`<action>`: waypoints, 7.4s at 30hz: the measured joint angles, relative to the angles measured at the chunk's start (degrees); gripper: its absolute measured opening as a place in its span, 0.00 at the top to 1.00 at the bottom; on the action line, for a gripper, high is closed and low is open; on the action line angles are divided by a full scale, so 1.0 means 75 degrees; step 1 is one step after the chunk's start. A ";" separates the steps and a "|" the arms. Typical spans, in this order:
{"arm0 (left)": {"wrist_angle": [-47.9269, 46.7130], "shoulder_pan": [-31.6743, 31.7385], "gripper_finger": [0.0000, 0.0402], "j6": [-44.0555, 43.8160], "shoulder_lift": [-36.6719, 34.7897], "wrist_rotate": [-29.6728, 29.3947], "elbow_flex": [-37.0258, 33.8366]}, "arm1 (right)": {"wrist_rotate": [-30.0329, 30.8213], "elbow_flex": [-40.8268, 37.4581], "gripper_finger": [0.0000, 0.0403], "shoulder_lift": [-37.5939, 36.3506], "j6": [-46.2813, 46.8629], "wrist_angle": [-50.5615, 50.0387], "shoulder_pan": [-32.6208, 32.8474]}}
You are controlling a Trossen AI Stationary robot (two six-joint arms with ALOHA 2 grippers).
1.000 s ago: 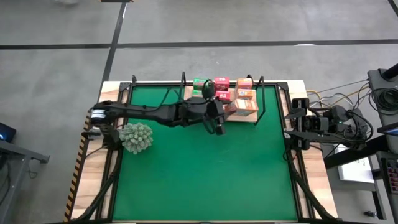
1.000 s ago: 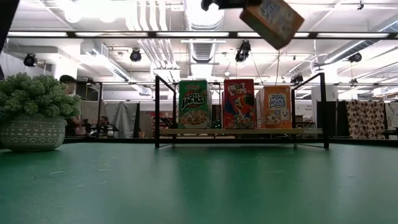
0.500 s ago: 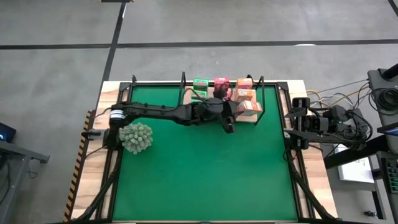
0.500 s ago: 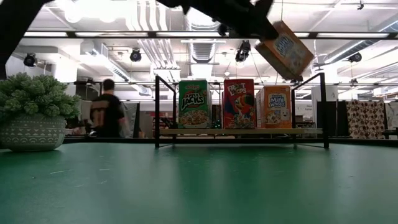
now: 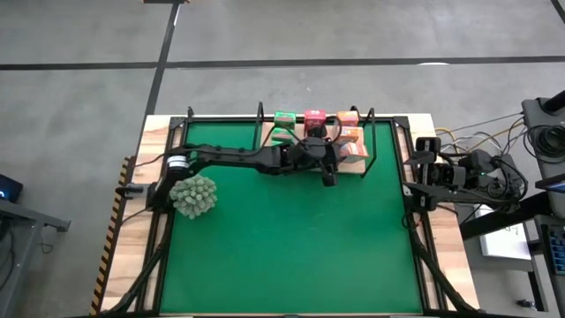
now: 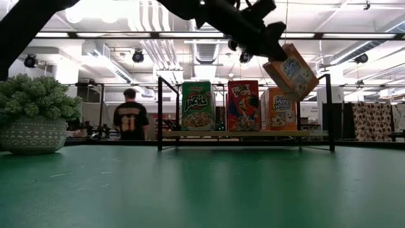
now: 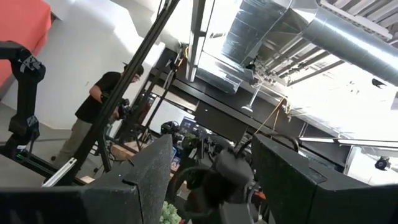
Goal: Stack cereal on shelf
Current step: Put the orange cereal box on the shelf aligned with the other orange cereal boxes
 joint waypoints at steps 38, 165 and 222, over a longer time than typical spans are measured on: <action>-0.0257 0.0032 0.54 -0.0320 0.0325 0.0210 -0.0012 | 0.0174 0.0000 0.48 -0.0003 -0.0003 -0.0003 0.0000; 0.1229 -0.2792 0.61 -0.1657 -0.4963 -0.0804 -0.7222 | 0.3125 0.0577 0.98 0.6968 0.5875 -0.2453 0.0854; 0.3458 -0.2815 0.61 -0.2275 -0.3047 -0.0204 -0.7259 | 0.2994 0.0551 0.98 0.6828 0.6387 -0.3492 0.1522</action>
